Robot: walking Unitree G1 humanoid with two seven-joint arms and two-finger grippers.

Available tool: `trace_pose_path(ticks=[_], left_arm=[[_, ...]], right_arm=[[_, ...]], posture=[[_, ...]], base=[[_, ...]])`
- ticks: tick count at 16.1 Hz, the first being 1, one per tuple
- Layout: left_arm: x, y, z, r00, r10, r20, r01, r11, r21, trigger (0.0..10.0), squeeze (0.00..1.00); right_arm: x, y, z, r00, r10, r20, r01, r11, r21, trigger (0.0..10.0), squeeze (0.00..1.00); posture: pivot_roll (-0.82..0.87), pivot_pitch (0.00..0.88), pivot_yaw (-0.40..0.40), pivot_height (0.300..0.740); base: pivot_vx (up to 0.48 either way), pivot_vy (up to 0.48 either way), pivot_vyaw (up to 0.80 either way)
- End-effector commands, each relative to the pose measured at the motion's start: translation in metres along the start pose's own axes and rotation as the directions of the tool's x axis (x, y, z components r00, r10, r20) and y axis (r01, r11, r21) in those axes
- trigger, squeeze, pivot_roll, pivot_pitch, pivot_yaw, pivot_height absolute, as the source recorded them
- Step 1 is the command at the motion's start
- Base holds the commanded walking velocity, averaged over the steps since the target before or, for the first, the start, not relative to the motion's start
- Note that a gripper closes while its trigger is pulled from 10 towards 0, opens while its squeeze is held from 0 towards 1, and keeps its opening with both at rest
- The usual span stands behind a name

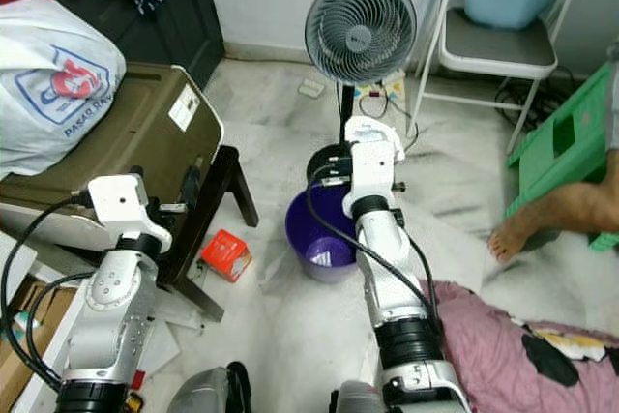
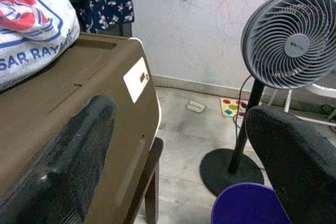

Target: Clean up the room

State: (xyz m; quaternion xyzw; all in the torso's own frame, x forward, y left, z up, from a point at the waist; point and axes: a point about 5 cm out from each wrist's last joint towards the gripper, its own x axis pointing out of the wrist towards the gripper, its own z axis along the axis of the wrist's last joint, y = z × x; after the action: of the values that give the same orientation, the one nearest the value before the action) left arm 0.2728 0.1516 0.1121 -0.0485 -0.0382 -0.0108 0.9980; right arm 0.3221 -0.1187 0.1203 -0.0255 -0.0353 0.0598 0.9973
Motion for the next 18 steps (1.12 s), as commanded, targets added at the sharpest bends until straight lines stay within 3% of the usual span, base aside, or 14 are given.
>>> trace_pose_path(ticks=[1,18], left_arm=[[-0.0018,0.0026,0.0003,1.000,-0.001,-0.002,0.001,1.000,0.005,10.0,0.00],[-0.0014,0.0017,0.0003,1.000,-0.024,-0.002,0.024,1.000,0.013,10.0,0.00]], right_arm=[[0.0011,0.0036,0.0002,1.000,0.008,-0.001,-0.008,1.000,0.016,10.0,0.00],[0.0034,0.0083,0.0009,1.000,0.027,0.006,-0.027,0.999,0.033,10.0,0.00]], posture=[[-0.13,0.137,0.049,0.740],[-0.12,0.124,0.053,0.740]], base=[[0.300,0.000,0.00],[0.396,0.000,0.00]])
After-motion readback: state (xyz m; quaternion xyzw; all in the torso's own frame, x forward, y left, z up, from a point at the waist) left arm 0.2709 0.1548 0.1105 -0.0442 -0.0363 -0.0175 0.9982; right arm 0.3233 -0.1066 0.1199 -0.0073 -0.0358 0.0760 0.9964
